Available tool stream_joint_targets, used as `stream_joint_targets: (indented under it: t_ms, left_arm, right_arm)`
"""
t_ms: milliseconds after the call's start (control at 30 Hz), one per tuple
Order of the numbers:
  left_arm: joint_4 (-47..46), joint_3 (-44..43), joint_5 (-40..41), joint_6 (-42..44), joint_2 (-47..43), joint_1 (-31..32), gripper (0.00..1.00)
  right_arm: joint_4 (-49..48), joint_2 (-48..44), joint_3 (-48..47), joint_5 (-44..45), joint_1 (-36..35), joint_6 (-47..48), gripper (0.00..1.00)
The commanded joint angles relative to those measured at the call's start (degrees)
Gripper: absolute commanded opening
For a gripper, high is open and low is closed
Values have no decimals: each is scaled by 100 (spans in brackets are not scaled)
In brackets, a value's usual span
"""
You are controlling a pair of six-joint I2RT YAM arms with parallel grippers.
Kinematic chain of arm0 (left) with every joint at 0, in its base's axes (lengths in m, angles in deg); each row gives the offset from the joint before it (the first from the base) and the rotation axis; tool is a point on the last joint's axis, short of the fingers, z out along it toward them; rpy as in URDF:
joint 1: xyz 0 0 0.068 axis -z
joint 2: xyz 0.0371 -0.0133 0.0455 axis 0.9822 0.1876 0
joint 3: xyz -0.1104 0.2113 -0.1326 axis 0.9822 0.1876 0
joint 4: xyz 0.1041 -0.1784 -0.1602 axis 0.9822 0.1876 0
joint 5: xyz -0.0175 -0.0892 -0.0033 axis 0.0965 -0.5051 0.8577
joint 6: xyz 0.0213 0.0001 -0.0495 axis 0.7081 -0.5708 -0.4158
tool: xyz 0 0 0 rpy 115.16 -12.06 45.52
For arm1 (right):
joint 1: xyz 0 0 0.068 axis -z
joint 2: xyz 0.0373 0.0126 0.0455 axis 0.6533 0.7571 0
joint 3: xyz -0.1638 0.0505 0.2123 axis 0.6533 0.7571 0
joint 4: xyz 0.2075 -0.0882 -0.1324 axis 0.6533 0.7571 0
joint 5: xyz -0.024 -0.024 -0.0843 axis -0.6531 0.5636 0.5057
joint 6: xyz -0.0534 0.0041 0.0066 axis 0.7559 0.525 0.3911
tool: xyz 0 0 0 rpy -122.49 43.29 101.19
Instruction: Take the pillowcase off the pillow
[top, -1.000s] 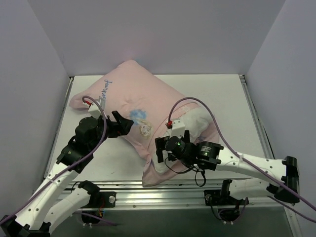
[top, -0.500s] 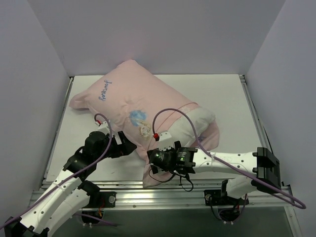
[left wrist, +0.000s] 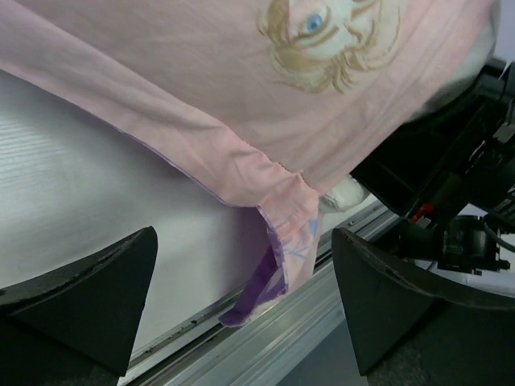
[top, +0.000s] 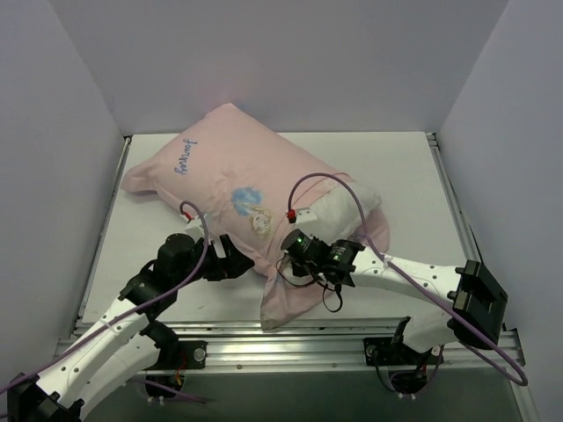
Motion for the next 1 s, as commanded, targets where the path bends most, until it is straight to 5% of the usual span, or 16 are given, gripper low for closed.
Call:
stream_joint_targets:
  t_ms: [0, 267, 533, 633, 700, 733, 833, 967]
  left_arm:
    - [-700, -13, 37, -50, 164, 303, 97]
    - [-1096, -408, 880, 520, 1060, 1621, 100]
    - [-1500, -724, 1303, 741, 2054, 1877, 79]
    - [-1614, -874, 1540, 776, 2265, 1895, 54]
    - [-1694, -909, 1873, 785, 2370, 1895, 30]
    - [-1650, -927, 2005, 811, 2406, 1895, 8]
    - [-995, -1023, 2935, 724, 2599, 1886, 2]
    - [-157, -892, 3957, -485, 2714, 1598, 2]
  right_arm:
    - [-878, -362, -525, 195, 79, 398, 0]
    - [-879, -495, -982, 178, 264, 679, 0]
    - [-888, -486, -1193, 20, 308, 723, 0]
    - [-914, -434, -1263, -120, 308, 750, 0]
    - [-923, -468, -1334, -357, 308, 908, 0]
    - [-940, -521, -1369, -411, 308, 960, 0]
    - [-836, -837, -1684, -543, 316, 1154, 0]
    - [-467, -1338, -2771, -929, 308, 1461, 0]
